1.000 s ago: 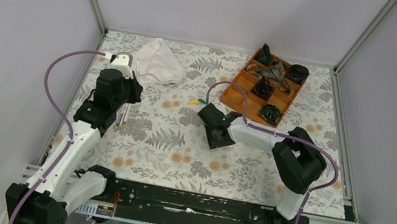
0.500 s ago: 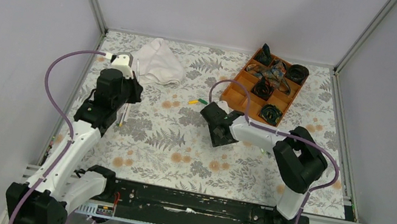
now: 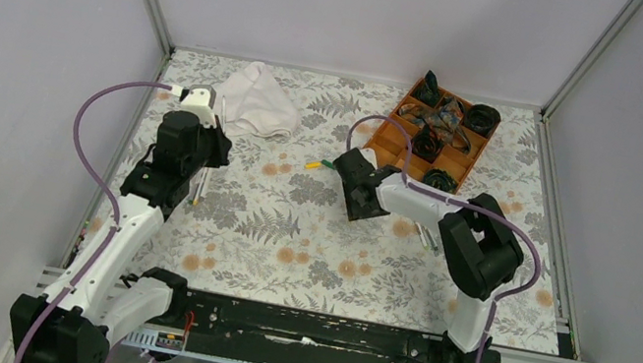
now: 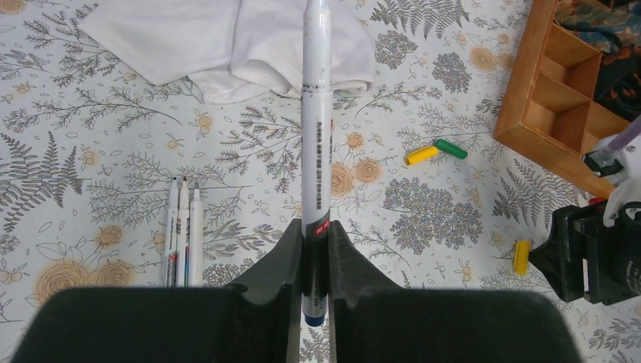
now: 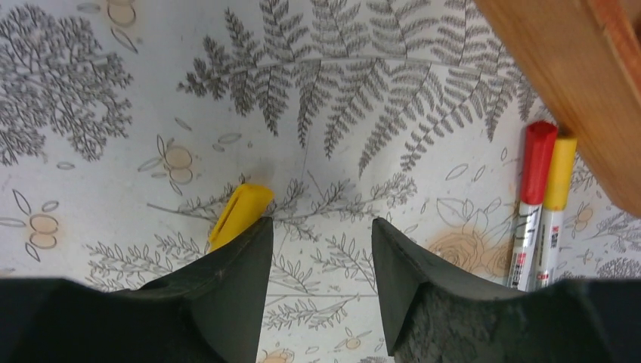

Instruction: Insert the pens into the pen caps

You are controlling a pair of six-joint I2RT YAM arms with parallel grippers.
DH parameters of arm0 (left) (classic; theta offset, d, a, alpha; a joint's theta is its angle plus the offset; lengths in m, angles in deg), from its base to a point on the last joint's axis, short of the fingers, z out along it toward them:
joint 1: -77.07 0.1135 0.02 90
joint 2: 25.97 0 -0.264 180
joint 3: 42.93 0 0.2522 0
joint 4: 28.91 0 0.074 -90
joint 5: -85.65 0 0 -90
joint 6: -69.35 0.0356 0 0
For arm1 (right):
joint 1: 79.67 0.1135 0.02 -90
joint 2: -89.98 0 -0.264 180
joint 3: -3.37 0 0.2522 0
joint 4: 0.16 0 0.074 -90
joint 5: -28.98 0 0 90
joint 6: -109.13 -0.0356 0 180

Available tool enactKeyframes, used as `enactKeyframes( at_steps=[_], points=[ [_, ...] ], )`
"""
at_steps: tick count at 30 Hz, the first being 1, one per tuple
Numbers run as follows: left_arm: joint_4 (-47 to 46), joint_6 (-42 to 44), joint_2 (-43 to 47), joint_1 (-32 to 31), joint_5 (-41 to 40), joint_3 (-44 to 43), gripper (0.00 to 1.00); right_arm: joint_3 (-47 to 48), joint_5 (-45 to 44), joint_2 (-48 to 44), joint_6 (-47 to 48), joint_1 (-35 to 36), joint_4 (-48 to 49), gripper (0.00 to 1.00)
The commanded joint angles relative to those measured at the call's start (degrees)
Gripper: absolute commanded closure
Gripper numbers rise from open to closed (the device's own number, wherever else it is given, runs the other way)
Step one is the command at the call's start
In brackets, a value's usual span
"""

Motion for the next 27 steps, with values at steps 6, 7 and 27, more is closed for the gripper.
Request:
enactKeyframes(
  at_steps=[6, 7, 27],
  points=[
    [-0.53, -0.21, -0.29, 0.3, -1.31, -0.3, 1.0, 4.68, 2.77, 3.22, 1.89, -1.39, 1.42, 0.43],
    [-0.54, -0.21, -0.31, 0.28, -1.3, -0.24, 1.0, 5.12, 3.1, 3.02, 1.85, -1.39, 1.19, 0.43],
    [-0.55, -0.22, 0.23, 0.29, -1.39, -0.25, 1.0, 5.59, 12.36, -1.99, 3.11, -0.28, 1.04, 0.44]
  ],
)
